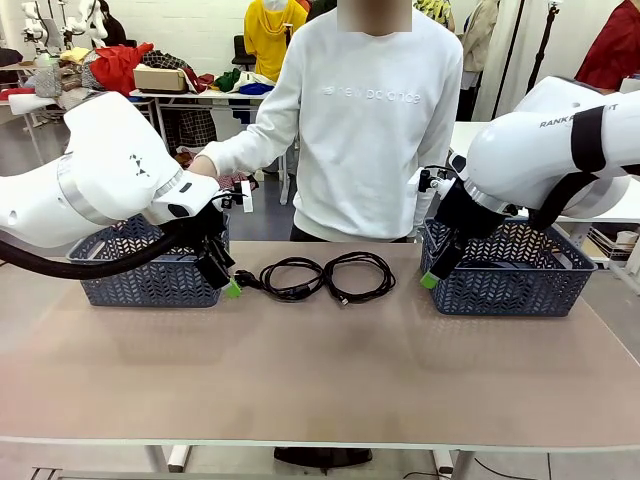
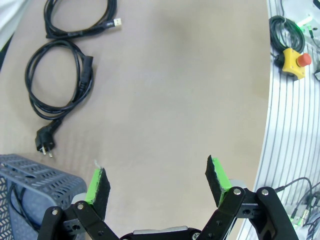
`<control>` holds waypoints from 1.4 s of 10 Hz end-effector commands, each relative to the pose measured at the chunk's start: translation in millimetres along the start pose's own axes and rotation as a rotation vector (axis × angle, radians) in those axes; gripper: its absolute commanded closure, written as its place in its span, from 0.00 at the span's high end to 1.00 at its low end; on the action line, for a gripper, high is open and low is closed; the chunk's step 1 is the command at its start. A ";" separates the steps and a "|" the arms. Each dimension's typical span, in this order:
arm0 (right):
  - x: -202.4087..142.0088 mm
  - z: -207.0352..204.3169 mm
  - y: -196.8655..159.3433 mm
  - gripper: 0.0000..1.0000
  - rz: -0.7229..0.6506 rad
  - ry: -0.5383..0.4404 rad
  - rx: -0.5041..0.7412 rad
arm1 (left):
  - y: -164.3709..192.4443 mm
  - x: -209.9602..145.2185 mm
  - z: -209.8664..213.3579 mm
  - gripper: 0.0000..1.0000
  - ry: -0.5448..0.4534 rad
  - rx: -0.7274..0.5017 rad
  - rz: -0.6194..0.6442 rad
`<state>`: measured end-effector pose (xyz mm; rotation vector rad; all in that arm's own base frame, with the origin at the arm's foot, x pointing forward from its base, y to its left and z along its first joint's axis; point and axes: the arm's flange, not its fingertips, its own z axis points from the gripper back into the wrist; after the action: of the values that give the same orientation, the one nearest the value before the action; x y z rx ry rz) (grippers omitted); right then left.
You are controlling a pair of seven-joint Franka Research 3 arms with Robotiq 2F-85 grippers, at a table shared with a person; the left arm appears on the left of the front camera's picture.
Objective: Organize the cables according to human instructions.
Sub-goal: Pick up a bundle of cables and place it in the basket indicated by the human.
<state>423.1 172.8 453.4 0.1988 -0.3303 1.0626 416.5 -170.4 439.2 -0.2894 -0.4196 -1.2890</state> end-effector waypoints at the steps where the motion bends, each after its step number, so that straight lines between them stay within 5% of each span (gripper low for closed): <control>1: 0.7 0.2 0.7 1.00 -0.007 -0.002 -0.002 | 0.5 -1.5 1.7 1.00 -0.001 0.004 0.002; 9: 0.7 0.2 0.7 1.00 -0.007 -0.002 -0.002 | 0.0 0.0 0.0 1.00 0.000 0.000 0.000; 14: 0.7 0.2 0.7 1.00 -0.007 -0.002 -0.002 | 53.2 42.9 -19.5 1.00 0.223 -0.011 -0.288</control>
<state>423.3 172.9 453.4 0.1987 -0.3302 1.0628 460.9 -197.7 439.5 -0.1240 -0.2995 -1.5176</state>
